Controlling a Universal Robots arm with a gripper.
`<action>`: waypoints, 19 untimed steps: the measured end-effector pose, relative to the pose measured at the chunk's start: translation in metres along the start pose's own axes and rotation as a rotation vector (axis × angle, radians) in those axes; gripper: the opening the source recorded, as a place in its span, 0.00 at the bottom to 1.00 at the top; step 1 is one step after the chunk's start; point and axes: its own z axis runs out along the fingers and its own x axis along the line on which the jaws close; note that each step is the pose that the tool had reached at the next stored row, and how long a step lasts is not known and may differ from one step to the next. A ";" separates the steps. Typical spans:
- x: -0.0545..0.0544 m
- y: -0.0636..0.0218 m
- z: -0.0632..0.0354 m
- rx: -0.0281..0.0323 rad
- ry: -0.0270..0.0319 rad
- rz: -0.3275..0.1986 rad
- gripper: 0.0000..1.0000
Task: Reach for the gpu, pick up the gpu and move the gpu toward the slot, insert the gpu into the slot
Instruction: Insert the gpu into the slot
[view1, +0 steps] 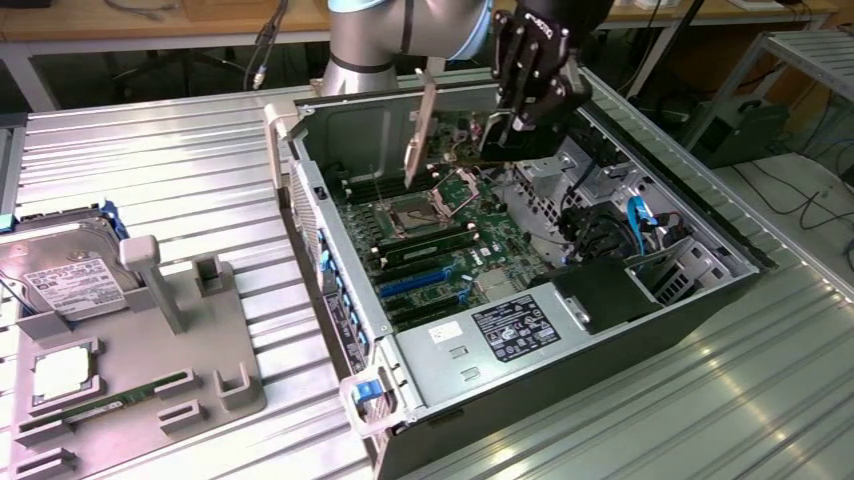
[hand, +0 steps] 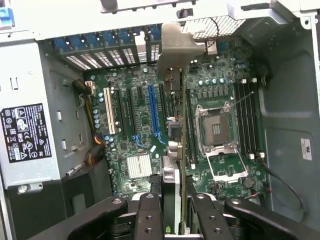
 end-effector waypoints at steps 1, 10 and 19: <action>0.000 0.0000 0.0007 -0.0005 0.0001 -0.019 0.27; -0.002 0.0031 0.0194 0.0004 0.0020 -0.092 0.27; -0.001 0.0232 0.0338 0.0247 0.0013 -0.095 0.27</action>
